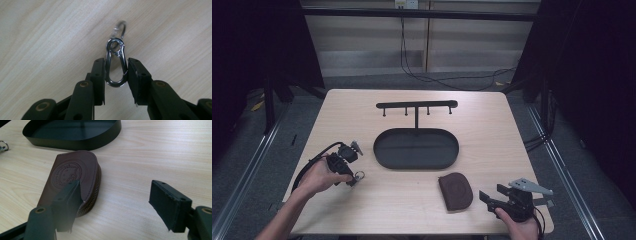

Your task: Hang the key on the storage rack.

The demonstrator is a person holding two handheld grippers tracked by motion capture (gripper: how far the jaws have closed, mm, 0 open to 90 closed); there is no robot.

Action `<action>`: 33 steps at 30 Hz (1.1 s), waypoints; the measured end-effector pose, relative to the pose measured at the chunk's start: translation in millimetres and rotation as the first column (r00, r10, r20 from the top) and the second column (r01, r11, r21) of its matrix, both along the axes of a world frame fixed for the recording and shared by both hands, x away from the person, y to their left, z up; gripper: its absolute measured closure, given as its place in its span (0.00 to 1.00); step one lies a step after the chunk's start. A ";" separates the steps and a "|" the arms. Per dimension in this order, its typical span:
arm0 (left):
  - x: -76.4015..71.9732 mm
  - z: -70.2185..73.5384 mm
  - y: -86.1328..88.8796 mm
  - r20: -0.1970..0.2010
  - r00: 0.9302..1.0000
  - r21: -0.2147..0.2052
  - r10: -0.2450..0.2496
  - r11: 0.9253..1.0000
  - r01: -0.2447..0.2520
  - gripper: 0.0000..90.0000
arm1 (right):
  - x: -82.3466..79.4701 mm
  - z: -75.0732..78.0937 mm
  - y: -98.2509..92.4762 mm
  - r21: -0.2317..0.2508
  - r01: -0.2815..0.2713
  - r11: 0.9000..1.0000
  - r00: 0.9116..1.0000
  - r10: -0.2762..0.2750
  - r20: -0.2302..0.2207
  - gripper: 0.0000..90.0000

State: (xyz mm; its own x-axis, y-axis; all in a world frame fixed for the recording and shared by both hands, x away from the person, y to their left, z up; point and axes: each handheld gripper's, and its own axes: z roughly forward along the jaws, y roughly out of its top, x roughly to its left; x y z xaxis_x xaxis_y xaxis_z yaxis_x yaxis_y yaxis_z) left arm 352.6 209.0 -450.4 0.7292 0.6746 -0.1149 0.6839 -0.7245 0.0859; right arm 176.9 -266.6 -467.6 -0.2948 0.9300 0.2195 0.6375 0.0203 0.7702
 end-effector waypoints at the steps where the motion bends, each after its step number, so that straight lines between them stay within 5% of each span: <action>1: -0.7 1.9 0.3 -0.005 1.000 0.004 0.001 1.000 -0.001 0.76 | 0.1 0.0 0.0 0.000 0.000 1.000 1.000 0.000 0.000 0.28; 19: -2.5 28.8 10.5 0.041 0.999 0.019 0.007 1.000 -0.008 0.76 | -0.3 0.3 -0.3 -0.001 0.004 1.000 1.000 -0.004 0.000 0.28; 33: -2.4 53.3 15.8 0.052 0.999 -0.024 0.007 1.000 -0.006 0.76 | 0.1 0.2 -0.4 0.003 0.004 1.000 1.000 -0.004 -0.002 0.28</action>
